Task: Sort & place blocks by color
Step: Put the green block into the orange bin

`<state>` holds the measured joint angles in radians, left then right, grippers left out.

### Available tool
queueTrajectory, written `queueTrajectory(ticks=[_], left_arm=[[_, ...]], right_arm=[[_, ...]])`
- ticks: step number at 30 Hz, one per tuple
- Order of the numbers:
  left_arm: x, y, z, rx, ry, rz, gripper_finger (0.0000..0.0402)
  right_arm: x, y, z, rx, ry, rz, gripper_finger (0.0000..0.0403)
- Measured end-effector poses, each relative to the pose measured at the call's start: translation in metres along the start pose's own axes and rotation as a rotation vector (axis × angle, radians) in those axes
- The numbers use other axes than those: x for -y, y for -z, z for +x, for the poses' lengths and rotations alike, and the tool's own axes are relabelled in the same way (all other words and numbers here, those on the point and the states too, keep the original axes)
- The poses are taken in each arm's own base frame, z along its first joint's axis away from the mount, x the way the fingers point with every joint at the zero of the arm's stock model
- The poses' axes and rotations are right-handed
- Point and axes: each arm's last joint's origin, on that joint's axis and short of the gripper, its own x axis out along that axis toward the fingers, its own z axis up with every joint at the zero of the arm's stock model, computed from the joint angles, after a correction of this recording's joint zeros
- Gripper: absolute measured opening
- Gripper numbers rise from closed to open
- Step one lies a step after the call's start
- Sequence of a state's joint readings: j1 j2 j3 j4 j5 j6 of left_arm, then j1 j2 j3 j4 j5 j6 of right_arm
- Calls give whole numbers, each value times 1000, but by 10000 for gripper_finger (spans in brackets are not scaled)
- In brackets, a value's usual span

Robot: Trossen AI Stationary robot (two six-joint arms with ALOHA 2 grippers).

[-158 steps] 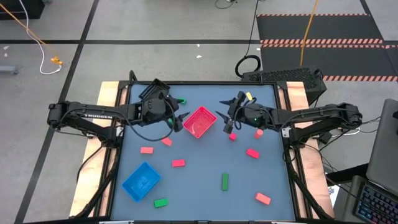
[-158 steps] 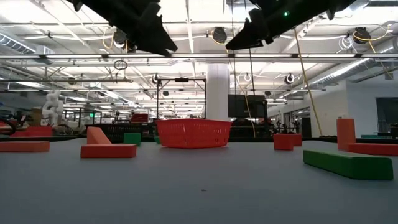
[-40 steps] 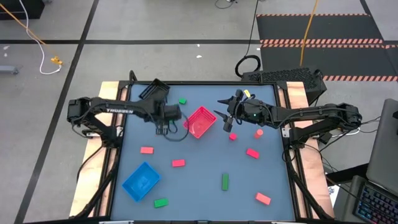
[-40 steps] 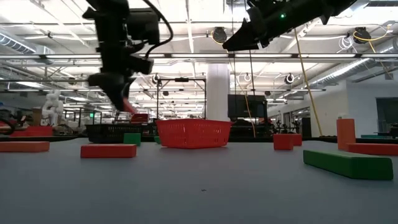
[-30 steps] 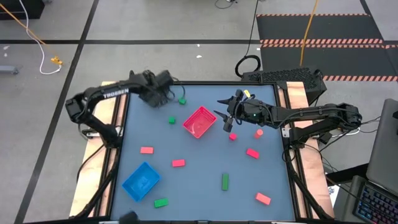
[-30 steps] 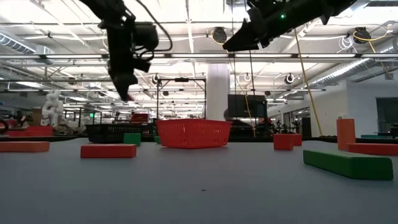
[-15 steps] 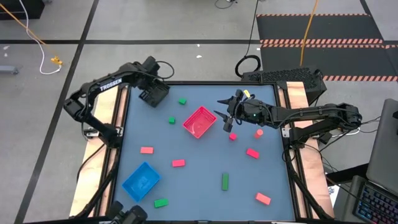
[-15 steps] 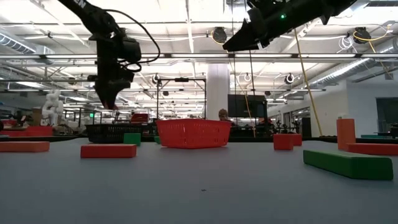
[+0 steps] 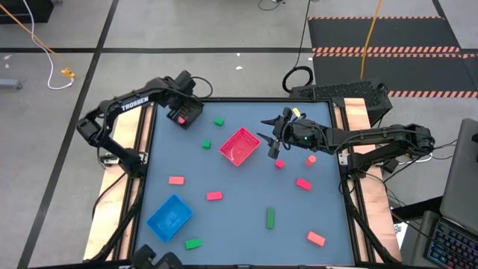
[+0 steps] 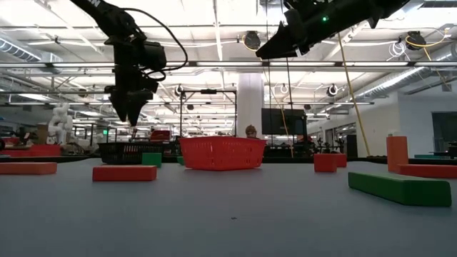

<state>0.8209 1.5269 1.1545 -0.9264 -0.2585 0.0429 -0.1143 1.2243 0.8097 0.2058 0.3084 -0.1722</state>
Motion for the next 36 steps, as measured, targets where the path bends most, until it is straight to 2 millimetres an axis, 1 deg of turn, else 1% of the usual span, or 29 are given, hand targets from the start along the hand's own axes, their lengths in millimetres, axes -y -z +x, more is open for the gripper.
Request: queueTrajectory(ticks=[2,4,6,7,10,12,17,20,23,27,32,36], left_arm=[[3,0,-1,3,3,9,354],[9,0,-2,7,9,25,374],[18,0,-5,11,43,57,384],[25,0,-6,13,87,76,385],[49,2,-13,20,233,124,378],[66,5,-18,25,271,151,368],[106,11,-30,69,249,189,340],[124,16,-32,80,224,194,324],[139,18,-28,59,220,194,310],[154,21,-15,6,208,225,296],[168,22,5,-50,187,361,284],[173,24,11,-66,183,445,281]], right_arm=[[0,0,0,0,0,0,210],[0,0,0,0,0,0,210],[0,0,0,0,0,-1,210],[0,0,0,0,0,-1,210],[0,0,0,0,1,-4,210],[0,0,0,0,1,-5,210],[0,0,0,-1,1,2,210],[0,0,0,-4,0,2,210],[0,1,0,-9,-2,3,210],[0,1,0,-11,-2,1,210],[0,1,0,-14,-2,-1,210],[0,1,0,-15,-2,-4,210]])
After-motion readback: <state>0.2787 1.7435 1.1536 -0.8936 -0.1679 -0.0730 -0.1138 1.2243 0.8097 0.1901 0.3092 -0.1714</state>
